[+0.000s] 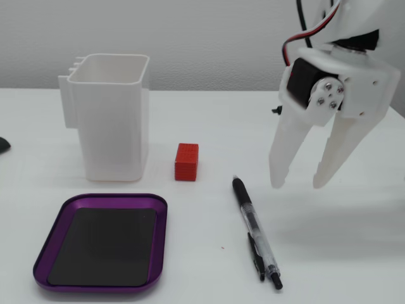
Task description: Pick up the pen and put it in the pen holder.
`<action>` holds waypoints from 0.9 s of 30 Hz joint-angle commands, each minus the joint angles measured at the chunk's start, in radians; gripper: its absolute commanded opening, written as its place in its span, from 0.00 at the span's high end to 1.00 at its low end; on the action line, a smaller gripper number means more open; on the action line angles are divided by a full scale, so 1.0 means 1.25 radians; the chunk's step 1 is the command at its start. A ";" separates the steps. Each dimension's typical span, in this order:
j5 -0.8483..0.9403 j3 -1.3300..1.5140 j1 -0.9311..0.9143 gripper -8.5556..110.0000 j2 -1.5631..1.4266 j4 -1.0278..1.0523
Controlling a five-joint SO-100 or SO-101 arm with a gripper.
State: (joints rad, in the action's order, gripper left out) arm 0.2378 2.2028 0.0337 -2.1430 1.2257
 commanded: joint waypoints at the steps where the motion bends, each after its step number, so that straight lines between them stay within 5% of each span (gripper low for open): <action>1: -0.048 -0.110 0.032 0.80 0.115 -0.006; 27: -0.112 -0.163 0.029 0.80 0.423 -0.220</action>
State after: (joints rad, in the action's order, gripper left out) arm 0.0890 2.0110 0.0706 -1.6245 0.9587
